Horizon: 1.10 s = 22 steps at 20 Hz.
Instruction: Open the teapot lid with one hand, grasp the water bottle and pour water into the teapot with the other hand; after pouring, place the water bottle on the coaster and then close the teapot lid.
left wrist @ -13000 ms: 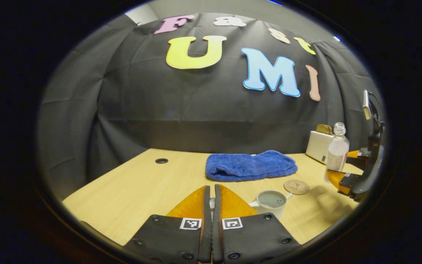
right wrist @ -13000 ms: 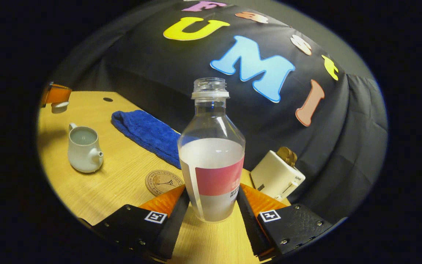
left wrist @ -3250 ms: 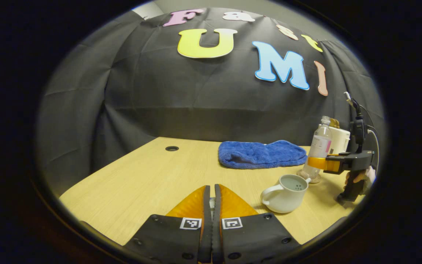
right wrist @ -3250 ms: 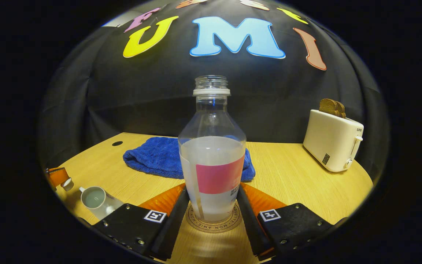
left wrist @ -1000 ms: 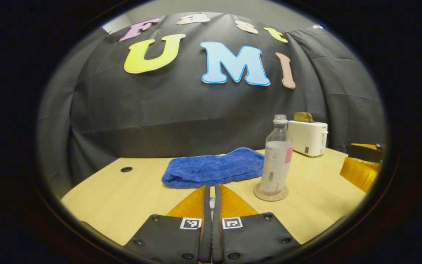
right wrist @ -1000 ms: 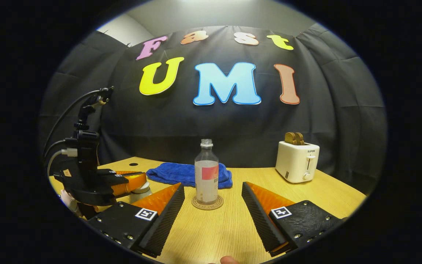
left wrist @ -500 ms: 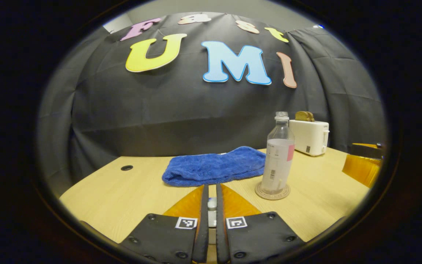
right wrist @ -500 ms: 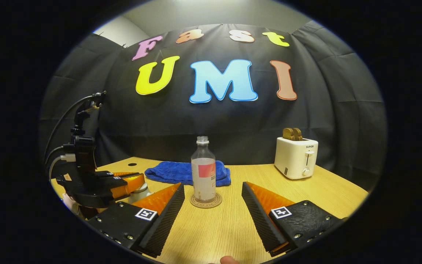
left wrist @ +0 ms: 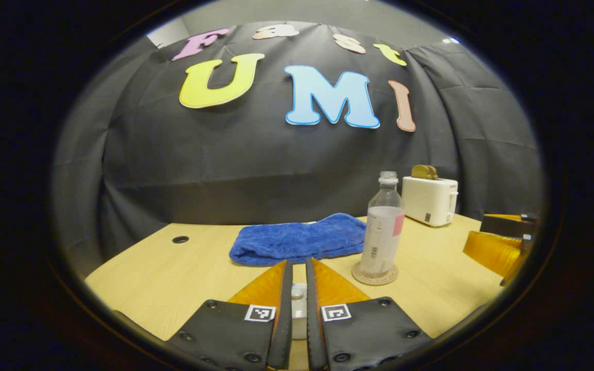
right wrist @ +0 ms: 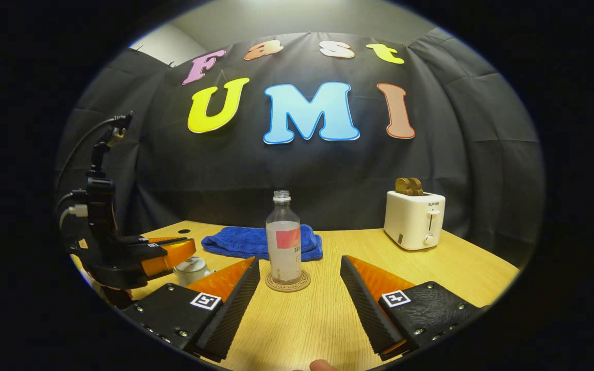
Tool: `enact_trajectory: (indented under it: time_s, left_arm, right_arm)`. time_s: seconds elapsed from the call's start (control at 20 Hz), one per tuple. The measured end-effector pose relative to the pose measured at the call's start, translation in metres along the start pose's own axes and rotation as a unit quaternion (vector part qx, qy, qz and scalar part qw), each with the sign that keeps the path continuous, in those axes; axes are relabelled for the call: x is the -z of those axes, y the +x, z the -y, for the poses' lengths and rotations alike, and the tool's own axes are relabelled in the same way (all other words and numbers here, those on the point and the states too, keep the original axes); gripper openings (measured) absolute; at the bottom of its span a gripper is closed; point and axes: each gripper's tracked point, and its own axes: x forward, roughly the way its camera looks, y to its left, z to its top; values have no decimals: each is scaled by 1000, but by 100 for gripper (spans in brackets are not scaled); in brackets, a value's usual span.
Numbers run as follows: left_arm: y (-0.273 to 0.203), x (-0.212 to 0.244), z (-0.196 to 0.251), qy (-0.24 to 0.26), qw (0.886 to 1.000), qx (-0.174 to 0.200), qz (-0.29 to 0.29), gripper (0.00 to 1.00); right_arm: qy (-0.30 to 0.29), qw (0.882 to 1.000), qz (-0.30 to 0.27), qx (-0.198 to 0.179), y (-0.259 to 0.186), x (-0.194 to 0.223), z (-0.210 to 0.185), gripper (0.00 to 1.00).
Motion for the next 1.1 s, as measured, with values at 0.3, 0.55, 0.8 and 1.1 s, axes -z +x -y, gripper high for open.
enact_trajectory:
  time_s: [0.3,0.55,0.8,1.1]
  left_arm:
    - [-48,-26,11,-13,1000,9,27,19]
    - [-97,-33,20,-10,999,12,40,19]
    - [-139,-35,27,-11,998,9,54,18]
    - [-170,-40,32,-11,998,3,68,19]
  right_arm:
    - [-4,1000,12,2,-23,-15,-6,97]
    - [-3,1000,23,5,-50,-25,-12,97]
    - [0,999,33,7,-79,-28,-14,97]
    - [-5,999,42,8,-102,-29,-14,97]
